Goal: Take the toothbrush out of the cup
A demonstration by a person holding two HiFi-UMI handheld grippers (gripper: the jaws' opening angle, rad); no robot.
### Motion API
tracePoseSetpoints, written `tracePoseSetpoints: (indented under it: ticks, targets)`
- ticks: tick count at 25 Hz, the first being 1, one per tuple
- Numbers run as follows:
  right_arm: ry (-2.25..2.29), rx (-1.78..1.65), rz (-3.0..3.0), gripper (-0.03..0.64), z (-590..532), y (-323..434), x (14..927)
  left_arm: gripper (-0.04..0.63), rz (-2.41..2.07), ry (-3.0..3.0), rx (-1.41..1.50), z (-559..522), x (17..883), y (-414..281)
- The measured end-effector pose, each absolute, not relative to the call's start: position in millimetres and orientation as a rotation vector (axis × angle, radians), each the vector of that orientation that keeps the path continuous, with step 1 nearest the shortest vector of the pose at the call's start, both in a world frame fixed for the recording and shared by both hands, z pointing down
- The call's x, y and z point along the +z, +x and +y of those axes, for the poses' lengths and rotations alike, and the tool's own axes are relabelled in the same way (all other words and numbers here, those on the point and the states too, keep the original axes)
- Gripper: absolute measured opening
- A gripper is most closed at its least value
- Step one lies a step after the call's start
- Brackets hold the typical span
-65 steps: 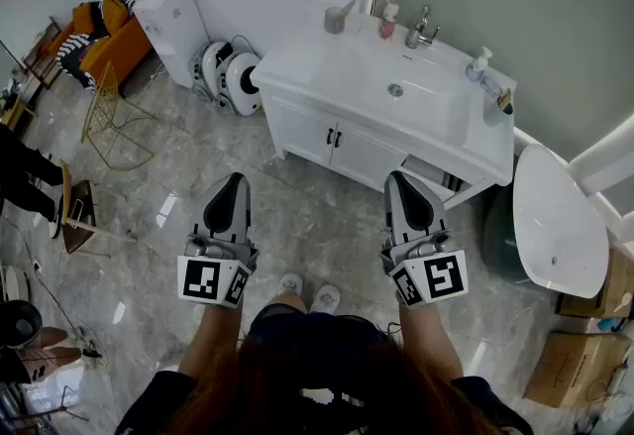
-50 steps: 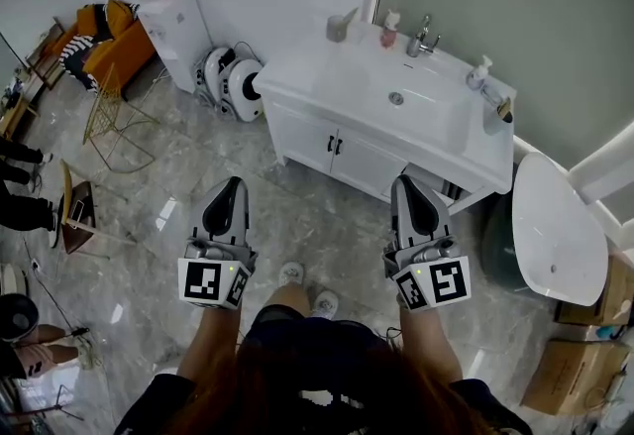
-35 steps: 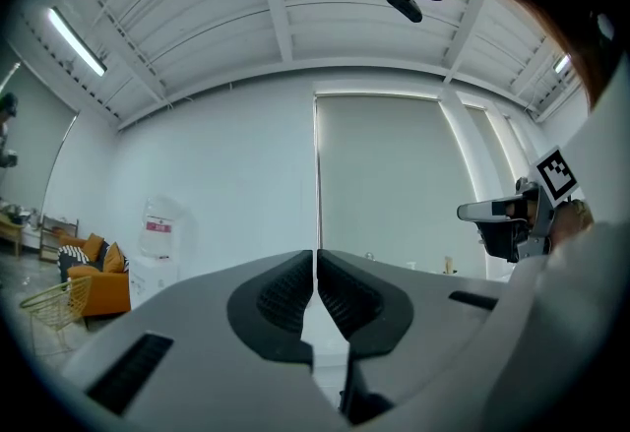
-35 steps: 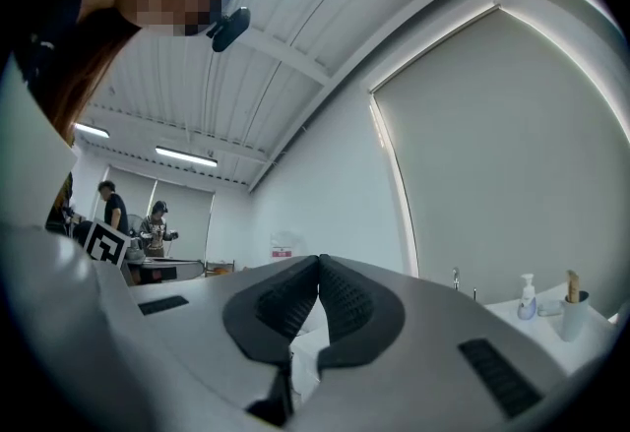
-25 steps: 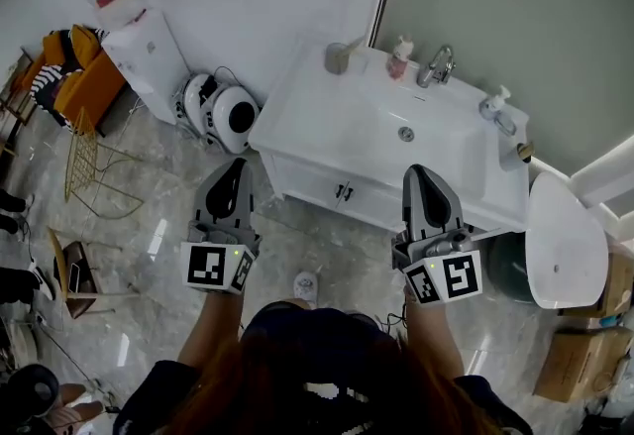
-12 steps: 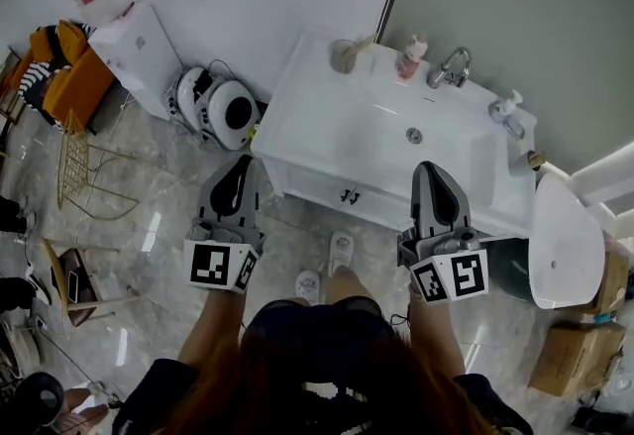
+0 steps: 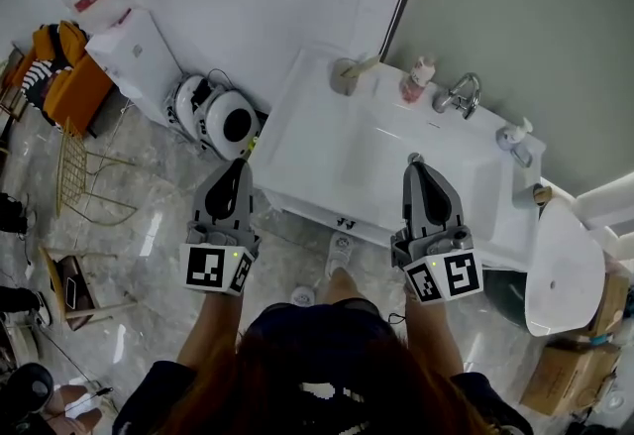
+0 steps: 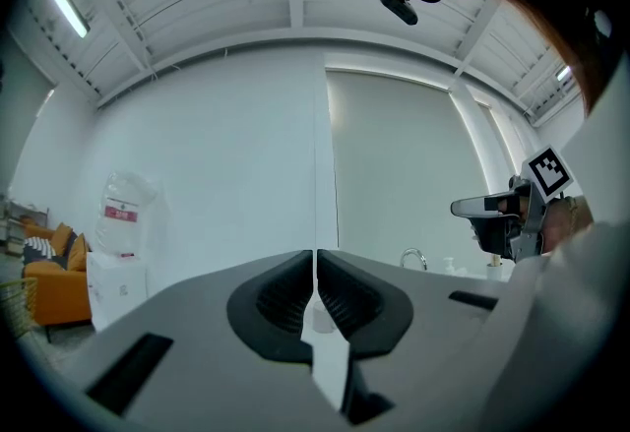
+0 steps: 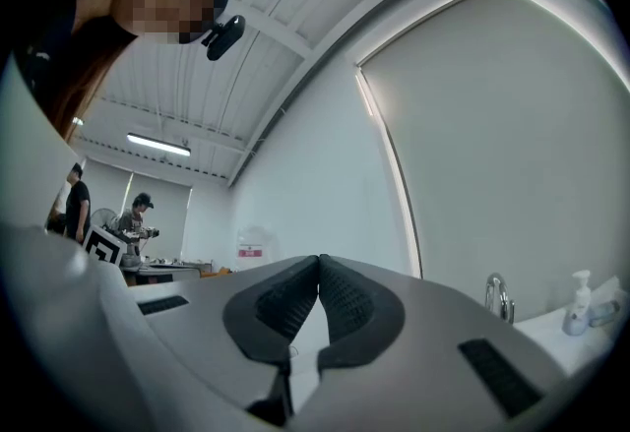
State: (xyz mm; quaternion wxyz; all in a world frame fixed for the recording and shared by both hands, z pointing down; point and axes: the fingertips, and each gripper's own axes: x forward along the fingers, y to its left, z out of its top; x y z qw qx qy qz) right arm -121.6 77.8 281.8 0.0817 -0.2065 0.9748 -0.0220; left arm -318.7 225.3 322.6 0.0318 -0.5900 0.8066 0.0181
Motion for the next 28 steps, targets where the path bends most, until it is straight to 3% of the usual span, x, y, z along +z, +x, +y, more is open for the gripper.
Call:
tracePoseSetpoints:
  ticks: [15, 28]
  targets:
    - [-0.414, -0.118, 2.964, 0.015, -107.9, -198.8, 288.7, 0.029, 2.557, -1.697, 0.008, 54.8, 320.2, -372.2]
    - [-0.531, -0.198, 2.992, 0.014, -180.3, -235.9, 312.6, 0.029, 2.489, -1.895, -0.002, -44.2, 345.7, -398.4]
